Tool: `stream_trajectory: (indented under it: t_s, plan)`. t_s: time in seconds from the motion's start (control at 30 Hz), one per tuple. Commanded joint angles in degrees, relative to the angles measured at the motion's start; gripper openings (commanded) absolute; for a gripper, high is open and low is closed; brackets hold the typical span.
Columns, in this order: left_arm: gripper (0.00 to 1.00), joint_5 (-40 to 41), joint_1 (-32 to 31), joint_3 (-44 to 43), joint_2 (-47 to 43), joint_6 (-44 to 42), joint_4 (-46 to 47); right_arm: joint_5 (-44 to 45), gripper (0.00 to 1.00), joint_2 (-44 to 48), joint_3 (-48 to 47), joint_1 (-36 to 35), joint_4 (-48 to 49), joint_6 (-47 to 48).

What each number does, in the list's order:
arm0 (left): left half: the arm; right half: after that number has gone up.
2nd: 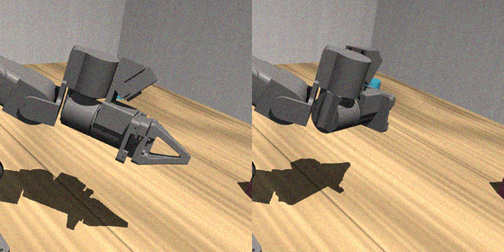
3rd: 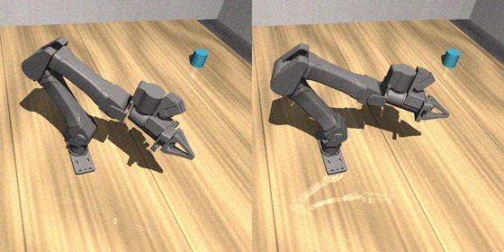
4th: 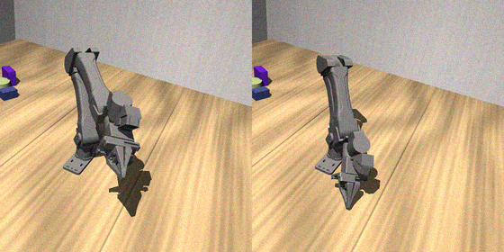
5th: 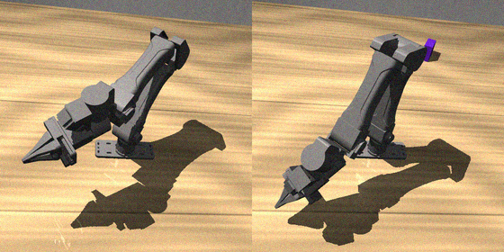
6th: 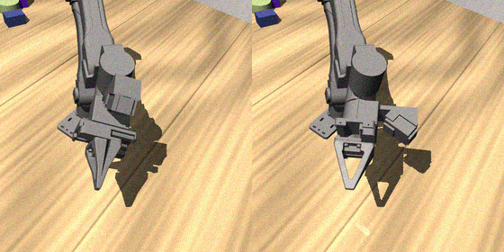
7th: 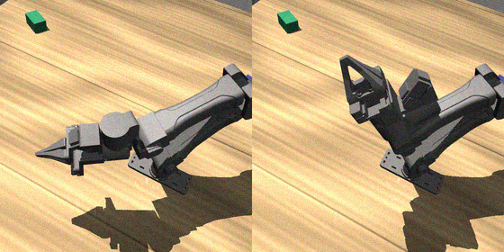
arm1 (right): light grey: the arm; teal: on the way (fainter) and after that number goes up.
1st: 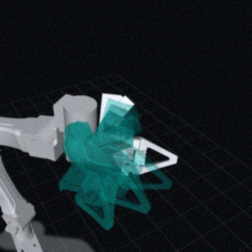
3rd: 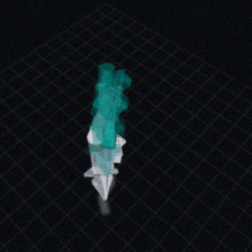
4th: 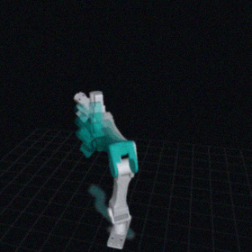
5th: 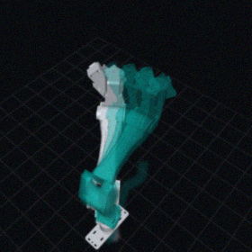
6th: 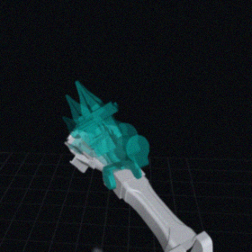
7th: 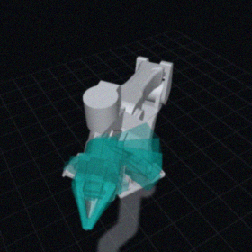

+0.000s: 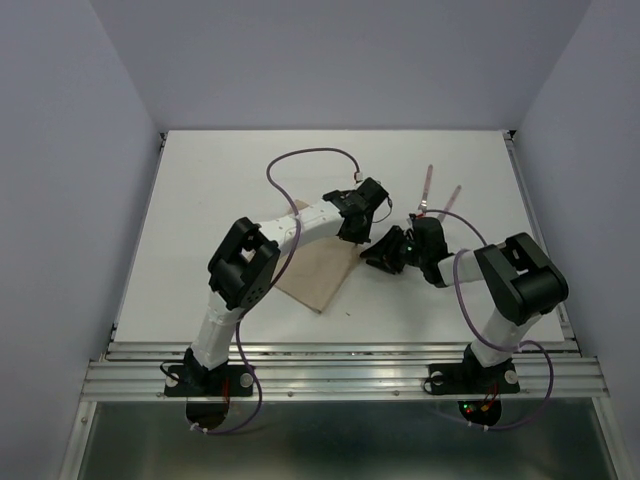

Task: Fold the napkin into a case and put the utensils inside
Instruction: Smooth out the lower triangle-folded napkin at the center of the board.

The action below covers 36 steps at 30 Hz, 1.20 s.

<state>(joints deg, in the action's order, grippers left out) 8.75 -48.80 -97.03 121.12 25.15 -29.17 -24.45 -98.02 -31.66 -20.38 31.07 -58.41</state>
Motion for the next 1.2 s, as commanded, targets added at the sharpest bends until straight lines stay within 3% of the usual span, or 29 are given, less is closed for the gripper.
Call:
stream_trajectory:
  t_s: [0.0, 0.33, 0.63, 1.17]
  plan:
    - [0.00, -1.37, 0.28, 0.71, -4.49, -0.27, 1.39, 2.21, 0.43, -2.26, -1.12, -1.58, -1.10, 0.32]
    - [0.00, -1.99, 0.45, 1.41, -4.75, -0.45, 1.48, 5.98, 0.31, -4.90, -2.97, -2.12, -1.62, -0.03]
    - [0.00, -3.39, 0.63, 3.16, -5.72, -0.98, 1.92, 8.97, 0.01, -4.55, -2.79, -2.12, -1.89, -0.21]
    - [0.00, -7.35, 0.54, 4.66, -5.46, 0.96, 4.29, 10.30, 0.01, -5.08, -5.08, -2.12, -2.42, -0.56]
